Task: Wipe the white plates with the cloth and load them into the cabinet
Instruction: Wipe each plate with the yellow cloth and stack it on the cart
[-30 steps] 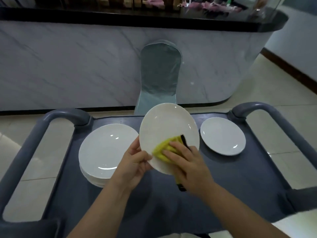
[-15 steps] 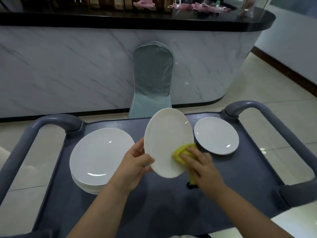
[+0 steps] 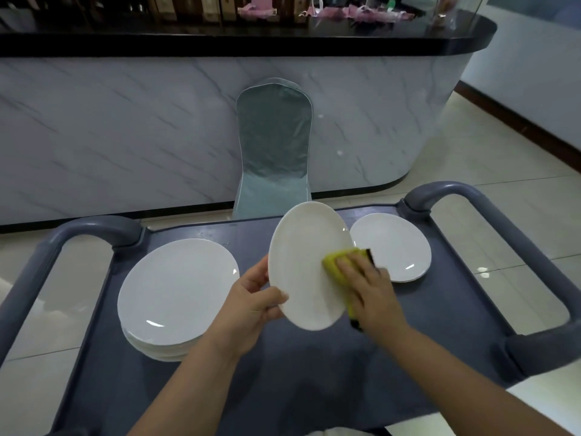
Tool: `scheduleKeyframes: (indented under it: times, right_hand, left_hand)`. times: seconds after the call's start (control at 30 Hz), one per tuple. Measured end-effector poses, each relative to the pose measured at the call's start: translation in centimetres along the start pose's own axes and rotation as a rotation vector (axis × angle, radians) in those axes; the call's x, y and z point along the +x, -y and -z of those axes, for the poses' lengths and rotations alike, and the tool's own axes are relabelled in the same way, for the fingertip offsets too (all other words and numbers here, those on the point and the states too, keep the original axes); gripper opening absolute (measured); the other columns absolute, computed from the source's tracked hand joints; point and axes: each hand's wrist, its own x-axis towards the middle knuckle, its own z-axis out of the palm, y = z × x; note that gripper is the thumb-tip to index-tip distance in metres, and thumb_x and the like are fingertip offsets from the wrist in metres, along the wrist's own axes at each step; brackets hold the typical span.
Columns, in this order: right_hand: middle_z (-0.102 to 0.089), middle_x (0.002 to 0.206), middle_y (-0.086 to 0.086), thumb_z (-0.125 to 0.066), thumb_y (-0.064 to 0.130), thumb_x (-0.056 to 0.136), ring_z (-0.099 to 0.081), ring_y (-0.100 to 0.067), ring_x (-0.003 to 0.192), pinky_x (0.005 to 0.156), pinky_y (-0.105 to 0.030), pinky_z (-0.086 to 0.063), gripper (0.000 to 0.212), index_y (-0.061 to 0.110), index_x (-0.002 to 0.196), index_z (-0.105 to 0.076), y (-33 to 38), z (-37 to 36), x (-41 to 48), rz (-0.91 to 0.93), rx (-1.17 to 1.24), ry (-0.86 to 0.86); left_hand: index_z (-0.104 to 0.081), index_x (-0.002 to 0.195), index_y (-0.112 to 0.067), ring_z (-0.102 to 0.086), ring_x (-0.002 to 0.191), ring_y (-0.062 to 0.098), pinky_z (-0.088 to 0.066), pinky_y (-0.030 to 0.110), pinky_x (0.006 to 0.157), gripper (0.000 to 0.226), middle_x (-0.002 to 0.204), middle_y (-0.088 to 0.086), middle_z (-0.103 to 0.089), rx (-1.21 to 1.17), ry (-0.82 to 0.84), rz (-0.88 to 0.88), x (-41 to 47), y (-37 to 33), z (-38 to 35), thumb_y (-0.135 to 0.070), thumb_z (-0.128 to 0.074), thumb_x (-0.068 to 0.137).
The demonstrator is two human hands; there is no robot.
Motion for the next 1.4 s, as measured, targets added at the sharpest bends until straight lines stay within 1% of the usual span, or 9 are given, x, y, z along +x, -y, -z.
scheduleKeyframes:
  times: [0.2, 0.33, 0.5, 0.67, 0.9, 1.07, 1.2, 1.3, 1.4]
  right_hand:
    - [-0.037, 0.152, -0.006, -0.051, 0.011, 0.090, -0.040, -0.031, 0.128, 0.103, -0.036, -0.027, 0.056, 0.023, 0.144, -0.043, 4.6, -0.6, 5.7, 0.032, 0.151, -0.054]
    - [-0.036, 0.149, 0.004, -0.054, 0.016, 0.091, -0.051, -0.035, 0.106, 0.095, -0.039, -0.043, 0.054, 0.032, 0.140, -0.042, 3.6, -1.9, -0.6, 0.171, 0.111, 0.094]
    - [-0.041, 0.148, 0.001, -0.046, 0.013, 0.096, -0.042, -0.031, 0.131, 0.106, -0.024, -0.024, 0.046, 0.023, 0.141, -0.047, -2.3, 0.6, 0.3, -0.193, 0.018, 0.061]
    - [-0.044, 0.145, 0.007, -0.046, 0.026, 0.098, -0.038, -0.010, 0.134, 0.113, -0.031, -0.030, 0.045, 0.027, 0.143, -0.043, 0.4, 4.6, 8.1, -0.191, 0.445, -0.169]
    - [-0.016, 0.145, 0.037, -0.074, 0.060, 0.064, -0.021, -0.012, 0.123, 0.099, -0.035, -0.016, 0.102, 0.066, 0.141, -0.005, 0.8, 7.1, 9.9, 0.030, 0.051, 0.400]
    - [-0.048, 0.110, 0.036, -0.078, 0.057, 0.067, -0.039, -0.012, 0.112, 0.095, -0.033, -0.032, 0.063, 0.037, 0.123, -0.057, 2.7, 7.2, 10.6, 0.187, 0.053, 0.174]
    - [-0.064, 0.097, 0.022, -0.082, 0.051, 0.068, -0.055, 0.007, 0.093, 0.079, -0.007, -0.039, 0.051, 0.036, 0.112, -0.062, 2.3, 6.5, 9.5, -0.046, 0.338, 0.069]
    - [-0.065, 0.094, 0.025, -0.085, 0.040, 0.067, -0.059, 0.006, 0.090, 0.073, -0.013, -0.045, 0.042, 0.040, 0.101, -0.061, 0.5, 6.0, 6.9, -0.352, 0.619, 0.067]
    - [-0.064, 0.090, 0.023, -0.084, 0.044, 0.068, -0.058, 0.002, 0.087, 0.072, -0.011, -0.043, 0.039, 0.039, 0.097, -0.059, 1.6, 5.6, 7.0, -0.271, 0.503, 0.091]
  left_hand:
    - [-0.067, 0.122, -0.024, -0.069, 0.092, 0.019, -0.057, 0.033, 0.067, 0.061, 0.113, 0.006, -0.069, 0.030, 0.005, -0.007, 0.9, -0.5, -1.6, 0.004, -0.059, 0.068]
    - [-0.069, 0.121, -0.022, -0.070, 0.092, 0.022, -0.057, 0.033, 0.066, 0.055, 0.111, 0.007, -0.072, 0.130, -0.110, -0.074, 1.4, -2.7, -0.1, 0.008, -0.057, 0.075]
    - [-0.072, 0.105, -0.028, -0.071, 0.084, 0.011, -0.055, 0.024, 0.063, 0.028, 0.098, -0.005, -0.075, 0.287, -0.328, -0.153, 2.1, -4.2, 0.2, -0.009, -0.055, 0.095]
    - [-0.057, 0.085, -0.030, -0.058, 0.079, 0.010, -0.041, 0.024, 0.064, 0.014, 0.079, -0.016, -0.063, 0.871, -0.407, -0.308, 4.8, -5.1, -3.4, -0.035, -0.053, 0.098]
    - [-0.057, 0.088, -0.011, -0.058, 0.071, 0.029, -0.044, 0.040, 0.061, 0.023, 0.074, 0.005, -0.065, 1.201, -0.322, -0.559, 5.2, -5.1, -4.6, -0.032, -0.055, 0.097]
    - [-0.063, 0.080, -0.003, -0.056, 0.057, 0.032, -0.046, 0.038, 0.051, 0.026, 0.062, 0.008, -0.062, 1.279, -0.205, -0.792, 4.3, -5.1, -5.2, -0.028, -0.057, 0.088]
    - [-0.060, 0.076, -0.022, -0.048, 0.058, 0.009, -0.036, 0.014, 0.052, 0.014, 0.057, -0.011, -0.053, 1.057, -0.342, -0.716, 4.4, -5.8, -3.6, -0.029, -0.061, 0.088]
    - [-0.054, 0.074, -0.025, -0.052, 0.062, 0.001, -0.036, 0.010, 0.053, 0.021, 0.068, -0.013, -0.059, 0.811, -0.535, -0.585, 4.2, -6.2, -1.7, -0.029, -0.063, 0.092]
    - [-0.053, 0.072, -0.021, -0.049, 0.059, 0.009, -0.033, 0.016, 0.051, 0.023, 0.059, -0.006, -0.054, 1.000, -0.412, -0.656, 4.1, -6.2, -2.1, -0.024, -0.064, 0.092]
